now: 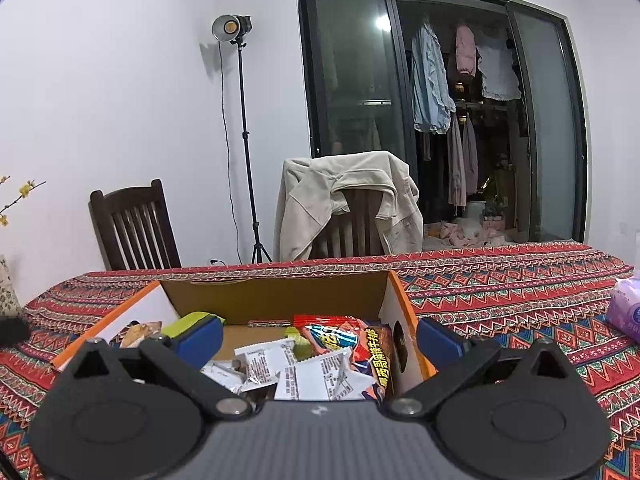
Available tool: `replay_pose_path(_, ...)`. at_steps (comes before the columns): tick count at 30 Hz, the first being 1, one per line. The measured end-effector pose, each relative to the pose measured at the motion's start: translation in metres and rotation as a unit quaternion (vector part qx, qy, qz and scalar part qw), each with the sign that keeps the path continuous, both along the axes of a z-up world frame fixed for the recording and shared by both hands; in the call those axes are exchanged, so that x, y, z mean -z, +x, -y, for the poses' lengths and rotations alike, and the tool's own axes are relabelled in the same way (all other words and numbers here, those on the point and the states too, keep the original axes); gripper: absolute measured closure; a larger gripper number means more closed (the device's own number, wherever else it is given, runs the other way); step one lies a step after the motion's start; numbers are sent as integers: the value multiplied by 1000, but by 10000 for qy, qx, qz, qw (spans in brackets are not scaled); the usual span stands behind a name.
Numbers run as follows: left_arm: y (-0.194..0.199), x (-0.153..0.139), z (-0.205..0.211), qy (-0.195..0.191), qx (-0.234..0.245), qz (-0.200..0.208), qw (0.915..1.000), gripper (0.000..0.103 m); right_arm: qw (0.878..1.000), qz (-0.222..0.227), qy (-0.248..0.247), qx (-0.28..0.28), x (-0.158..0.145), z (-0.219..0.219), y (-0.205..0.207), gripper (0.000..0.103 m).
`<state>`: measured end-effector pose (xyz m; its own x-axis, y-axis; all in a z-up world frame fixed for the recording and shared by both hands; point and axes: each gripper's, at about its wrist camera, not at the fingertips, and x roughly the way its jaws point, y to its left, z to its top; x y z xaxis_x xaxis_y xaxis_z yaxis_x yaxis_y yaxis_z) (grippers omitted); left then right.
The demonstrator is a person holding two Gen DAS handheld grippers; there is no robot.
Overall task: Organize snacks
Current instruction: 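Withdraw both tools from the box toward the pile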
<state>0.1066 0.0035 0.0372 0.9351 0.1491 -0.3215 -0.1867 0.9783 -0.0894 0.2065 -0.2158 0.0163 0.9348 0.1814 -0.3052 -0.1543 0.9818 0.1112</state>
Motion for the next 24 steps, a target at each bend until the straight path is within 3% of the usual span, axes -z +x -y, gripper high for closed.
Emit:
replay_pose_path(8,-14,29,-31,-7,-415,8,9991,0,9991,-297,196,-245,-16,3,-13,0)
replay_pose_path(12,-13,33,-33,-123,-208,-26,9997,0,9986,-358,-71,-377,-17,3,-33,0)
replay_pose_path(20,-22,35,-32,-221,-84,141,9996,0,9928,-1088,-244,-437,19,2,-64,0)
replay_pose_path(24,-19,37,-35,-335,12,86,9994,0,9937,-964,-348,-456,34,-2,-82,0)
